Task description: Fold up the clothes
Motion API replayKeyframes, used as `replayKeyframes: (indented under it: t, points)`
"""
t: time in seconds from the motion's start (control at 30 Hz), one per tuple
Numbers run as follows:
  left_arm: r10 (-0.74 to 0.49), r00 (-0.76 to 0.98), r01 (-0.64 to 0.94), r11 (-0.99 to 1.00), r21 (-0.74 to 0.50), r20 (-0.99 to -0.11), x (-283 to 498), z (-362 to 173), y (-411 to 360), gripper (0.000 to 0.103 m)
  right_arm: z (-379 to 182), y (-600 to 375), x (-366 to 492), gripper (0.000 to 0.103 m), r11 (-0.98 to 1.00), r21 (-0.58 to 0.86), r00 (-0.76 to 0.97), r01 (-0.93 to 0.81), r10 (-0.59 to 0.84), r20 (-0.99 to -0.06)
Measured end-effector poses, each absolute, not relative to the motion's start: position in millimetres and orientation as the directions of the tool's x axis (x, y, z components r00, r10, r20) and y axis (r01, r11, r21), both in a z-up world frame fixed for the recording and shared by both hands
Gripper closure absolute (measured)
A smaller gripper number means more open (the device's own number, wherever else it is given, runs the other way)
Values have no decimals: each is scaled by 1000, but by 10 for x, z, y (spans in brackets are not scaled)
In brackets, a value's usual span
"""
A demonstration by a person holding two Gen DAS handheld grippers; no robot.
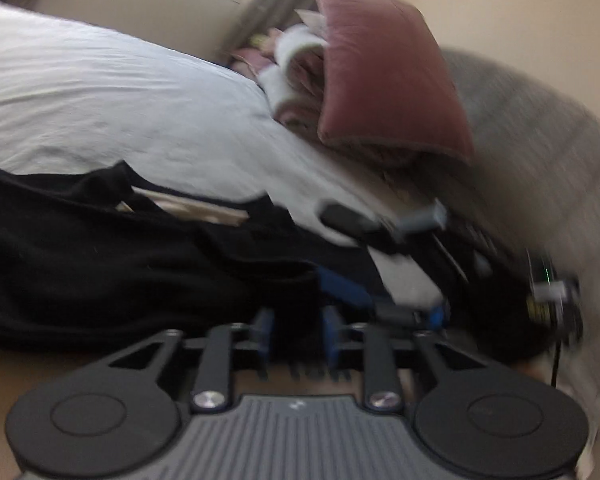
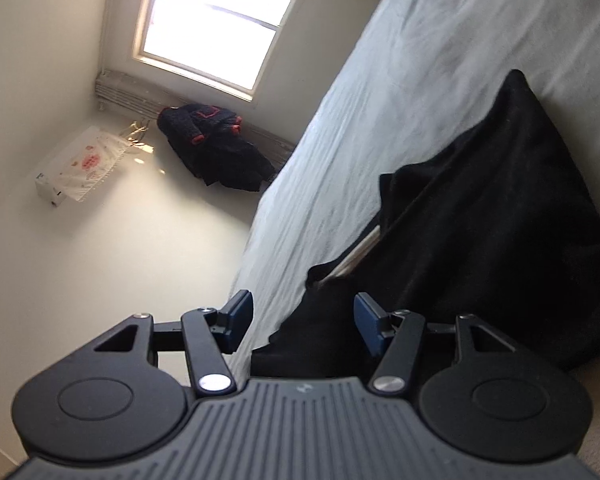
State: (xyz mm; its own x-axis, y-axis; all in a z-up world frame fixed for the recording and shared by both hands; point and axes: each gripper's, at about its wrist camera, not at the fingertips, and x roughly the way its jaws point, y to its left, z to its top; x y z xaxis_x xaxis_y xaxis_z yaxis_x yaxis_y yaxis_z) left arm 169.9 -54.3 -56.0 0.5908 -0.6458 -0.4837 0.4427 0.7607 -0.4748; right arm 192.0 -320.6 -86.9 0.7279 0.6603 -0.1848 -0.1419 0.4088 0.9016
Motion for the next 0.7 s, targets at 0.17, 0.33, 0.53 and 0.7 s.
replayKeyframes:
  t: [0.17, 0.33, 0.53, 0.7]
  points:
    - [-583, 611, 412, 812, -414, -535, 1631, -537, -453, 54, -864, -3147, 1882, 43, 444, 887, 716, -131, 660, -225]
    - [-495, 664, 334, 867, -371, -560, 1575, -481, -182, 48, -804, -3086, 1818, 43, 500, 854, 719, -141, 645, -258]
    - [-407, 724, 251, 908, -336, -557, 1586, -407, 160, 48, -613, -2864, 1737, 43, 679, 703, 727, -212, 590, -351]
    - [-365, 744, 204, 922, -330, -560, 1591, -412, 315, 48, -540, -2538, 1619, 43, 833, 474, 748, -284, 502, -434]
